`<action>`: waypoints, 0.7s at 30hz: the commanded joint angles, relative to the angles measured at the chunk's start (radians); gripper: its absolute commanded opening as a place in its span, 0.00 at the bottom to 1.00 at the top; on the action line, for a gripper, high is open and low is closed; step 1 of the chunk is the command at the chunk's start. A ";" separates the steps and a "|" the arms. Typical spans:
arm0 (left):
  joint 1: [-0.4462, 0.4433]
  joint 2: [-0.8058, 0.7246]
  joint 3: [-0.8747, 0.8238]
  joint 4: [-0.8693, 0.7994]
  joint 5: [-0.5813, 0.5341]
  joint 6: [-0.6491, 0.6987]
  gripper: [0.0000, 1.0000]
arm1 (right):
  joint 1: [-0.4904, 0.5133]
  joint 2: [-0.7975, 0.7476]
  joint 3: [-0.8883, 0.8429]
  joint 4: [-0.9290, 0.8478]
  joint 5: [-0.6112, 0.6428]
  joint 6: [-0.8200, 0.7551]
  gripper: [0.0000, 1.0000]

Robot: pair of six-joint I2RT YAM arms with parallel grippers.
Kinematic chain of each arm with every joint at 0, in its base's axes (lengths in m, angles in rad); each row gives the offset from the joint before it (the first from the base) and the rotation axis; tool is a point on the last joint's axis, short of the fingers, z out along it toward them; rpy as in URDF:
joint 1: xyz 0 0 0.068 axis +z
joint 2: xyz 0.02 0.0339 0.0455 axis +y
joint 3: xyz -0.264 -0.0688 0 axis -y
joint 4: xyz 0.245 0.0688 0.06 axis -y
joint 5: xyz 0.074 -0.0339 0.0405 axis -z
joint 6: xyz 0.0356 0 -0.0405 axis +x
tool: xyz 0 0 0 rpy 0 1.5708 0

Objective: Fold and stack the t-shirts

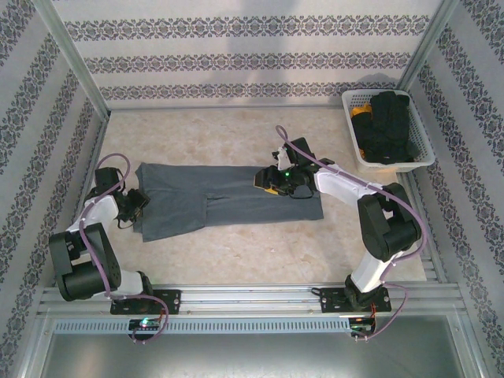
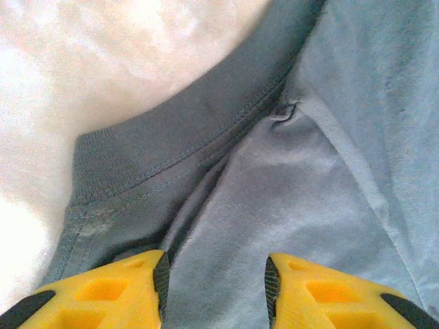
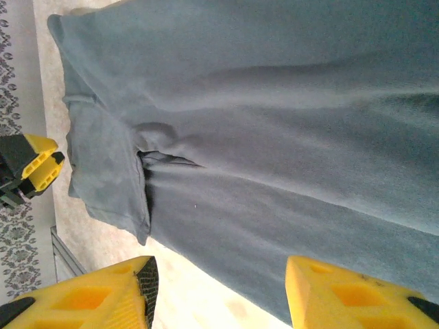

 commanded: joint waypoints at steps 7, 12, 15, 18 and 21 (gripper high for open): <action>0.009 0.044 -0.050 0.025 0.028 -0.006 0.43 | -0.005 0.020 0.009 0.005 -0.022 0.000 0.53; 0.011 0.097 -0.015 0.026 -0.014 0.026 0.43 | -0.006 0.014 0.005 0.001 -0.020 -0.003 0.53; 0.011 0.104 0.000 0.021 -0.018 0.044 0.43 | -0.005 0.009 -0.001 0.004 -0.019 0.001 0.53; 0.011 0.115 -0.007 0.024 -0.011 0.049 0.42 | -0.006 0.008 -0.010 0.013 -0.021 0.004 0.53; 0.011 0.099 -0.011 0.015 -0.030 0.053 0.41 | -0.006 0.008 -0.010 0.016 -0.022 0.004 0.53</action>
